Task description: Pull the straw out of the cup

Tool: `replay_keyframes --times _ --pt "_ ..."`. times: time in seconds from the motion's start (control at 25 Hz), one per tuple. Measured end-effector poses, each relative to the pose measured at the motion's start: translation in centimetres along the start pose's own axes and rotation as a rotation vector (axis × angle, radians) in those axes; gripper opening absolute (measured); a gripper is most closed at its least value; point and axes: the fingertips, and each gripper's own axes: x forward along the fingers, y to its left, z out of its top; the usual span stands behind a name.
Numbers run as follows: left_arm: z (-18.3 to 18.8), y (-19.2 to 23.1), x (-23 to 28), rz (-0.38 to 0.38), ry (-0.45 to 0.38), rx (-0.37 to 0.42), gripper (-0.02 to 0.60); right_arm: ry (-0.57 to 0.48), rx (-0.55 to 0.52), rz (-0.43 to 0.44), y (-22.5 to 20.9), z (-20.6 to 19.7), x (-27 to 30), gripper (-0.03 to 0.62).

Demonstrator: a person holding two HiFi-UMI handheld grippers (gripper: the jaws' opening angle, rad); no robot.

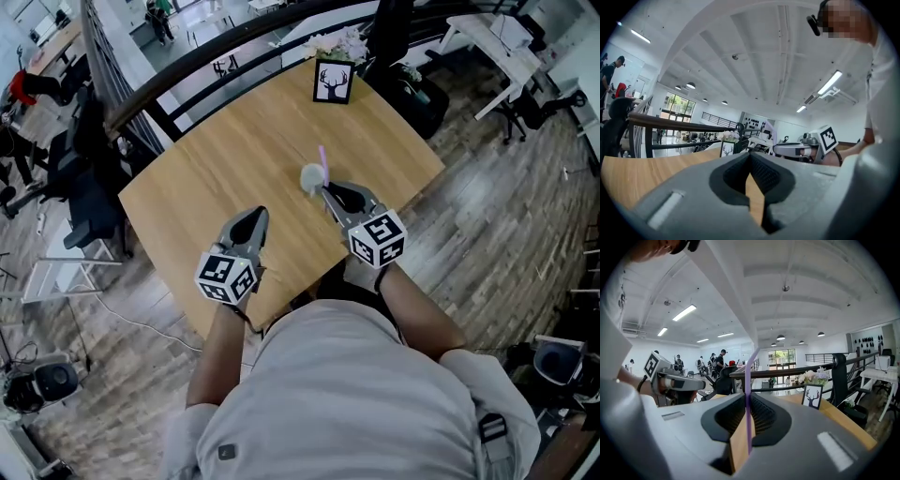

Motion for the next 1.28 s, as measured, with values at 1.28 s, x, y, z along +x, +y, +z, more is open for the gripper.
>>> replay_keyframes --times 1.28 --pt "-0.6 -29.6 -1.3 0.080 -0.139 0.127 0.005 -0.190 -0.052 0.160 -2.1 -0.9 -30.7 0.041"
